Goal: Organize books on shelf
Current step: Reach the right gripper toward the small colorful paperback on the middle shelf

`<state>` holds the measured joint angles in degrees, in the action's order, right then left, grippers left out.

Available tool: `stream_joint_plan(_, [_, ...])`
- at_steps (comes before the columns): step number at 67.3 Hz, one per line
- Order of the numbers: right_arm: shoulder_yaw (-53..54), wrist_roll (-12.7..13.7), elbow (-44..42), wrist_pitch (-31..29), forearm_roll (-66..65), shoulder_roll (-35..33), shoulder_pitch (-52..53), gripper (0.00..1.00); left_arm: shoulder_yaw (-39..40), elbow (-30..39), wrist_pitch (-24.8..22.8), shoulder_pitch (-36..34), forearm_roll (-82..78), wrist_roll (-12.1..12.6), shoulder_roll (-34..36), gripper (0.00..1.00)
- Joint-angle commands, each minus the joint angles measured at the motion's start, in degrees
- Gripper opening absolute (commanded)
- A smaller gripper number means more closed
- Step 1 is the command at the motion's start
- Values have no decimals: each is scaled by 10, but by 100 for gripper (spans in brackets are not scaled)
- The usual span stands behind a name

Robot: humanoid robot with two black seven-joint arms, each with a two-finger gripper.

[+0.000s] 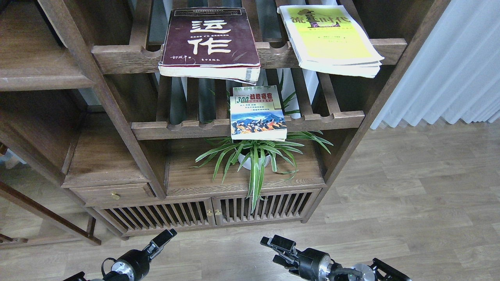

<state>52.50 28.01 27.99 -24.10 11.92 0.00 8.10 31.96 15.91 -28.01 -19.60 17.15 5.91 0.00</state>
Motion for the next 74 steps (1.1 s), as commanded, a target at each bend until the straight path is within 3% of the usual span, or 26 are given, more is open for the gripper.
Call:
stream_joint_plan(1, [4,0,-2,3,0,0,-3,100,1,-3,0,1,0,-1,0,100])
stream_joint_plan(25, [-3,0,2,-7,0,0,3,100,-1,0,0,17,0,3,0,100])
stream_joint_plan(31, [4,0,11,-38,1,0,34,100,-8,-2,0,25,-1,4,0,100])
stream_joint_plan(41, [15,0,20,-39,5,0,68,100,-8,-2,0,44,-1,4,0,100])
stream_joint_plan(67, [111,0,152,-39,5,0,63,100,-8,-3,0,83,0,1,0,100])
stream_joint_plan(74, [131,0,210,27,5,0,63,100,-5,-5,0,90,1,-1,0,100])
